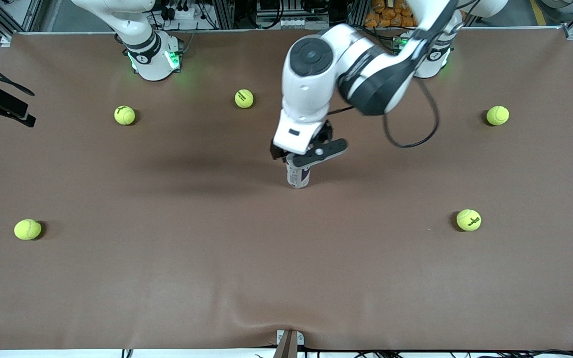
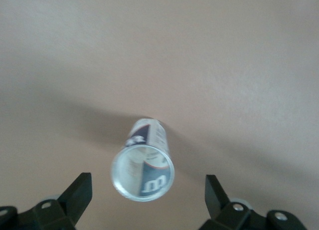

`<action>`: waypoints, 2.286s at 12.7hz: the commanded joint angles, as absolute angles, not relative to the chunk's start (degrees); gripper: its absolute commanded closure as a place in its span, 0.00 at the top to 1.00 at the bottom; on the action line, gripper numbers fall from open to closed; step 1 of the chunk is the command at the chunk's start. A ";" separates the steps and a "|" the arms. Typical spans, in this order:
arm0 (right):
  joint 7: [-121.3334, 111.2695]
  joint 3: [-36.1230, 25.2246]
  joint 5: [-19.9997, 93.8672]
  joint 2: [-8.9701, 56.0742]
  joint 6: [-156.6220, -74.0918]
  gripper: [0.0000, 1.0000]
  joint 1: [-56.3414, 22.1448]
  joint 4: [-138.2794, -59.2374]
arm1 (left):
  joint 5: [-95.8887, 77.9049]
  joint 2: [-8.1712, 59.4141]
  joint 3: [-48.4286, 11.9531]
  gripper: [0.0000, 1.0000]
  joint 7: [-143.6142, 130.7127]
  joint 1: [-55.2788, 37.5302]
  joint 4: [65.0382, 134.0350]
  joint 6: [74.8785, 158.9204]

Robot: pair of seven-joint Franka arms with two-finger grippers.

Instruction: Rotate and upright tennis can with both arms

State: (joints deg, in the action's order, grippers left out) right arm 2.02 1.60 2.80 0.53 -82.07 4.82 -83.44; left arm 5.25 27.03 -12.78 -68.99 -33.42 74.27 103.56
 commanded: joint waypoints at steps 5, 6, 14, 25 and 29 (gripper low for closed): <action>2.99 1.93 -1.58 -0.09 -81.57 1.00 4.66 -83.50 | 6.33 16.10 -13.01 1.00 -58.75 -23.84 75.41 93.44; 3.08 1.85 -1.49 -0.09 -81.56 1.00 4.75 -83.50 | 5.98 14.52 -13.01 1.00 -55.32 -21.38 75.41 91.43; 3.25 1.76 -1.41 -0.09 -81.56 1.00 4.75 -83.50 | 4.06 6.51 -13.36 1.00 -26.40 -0.20 76.03 82.44; 3.25 1.76 -1.32 -0.09 -81.56 1.00 4.75 -83.50 | 2.11 5.45 -13.36 1.00 -11.87 9.40 77.87 82.97; 3.25 1.76 -1.32 -0.09 -81.56 1.00 4.75 -83.50 | 2.20 4.84 -13.45 1.00 -11.87 9.49 78.83 83.14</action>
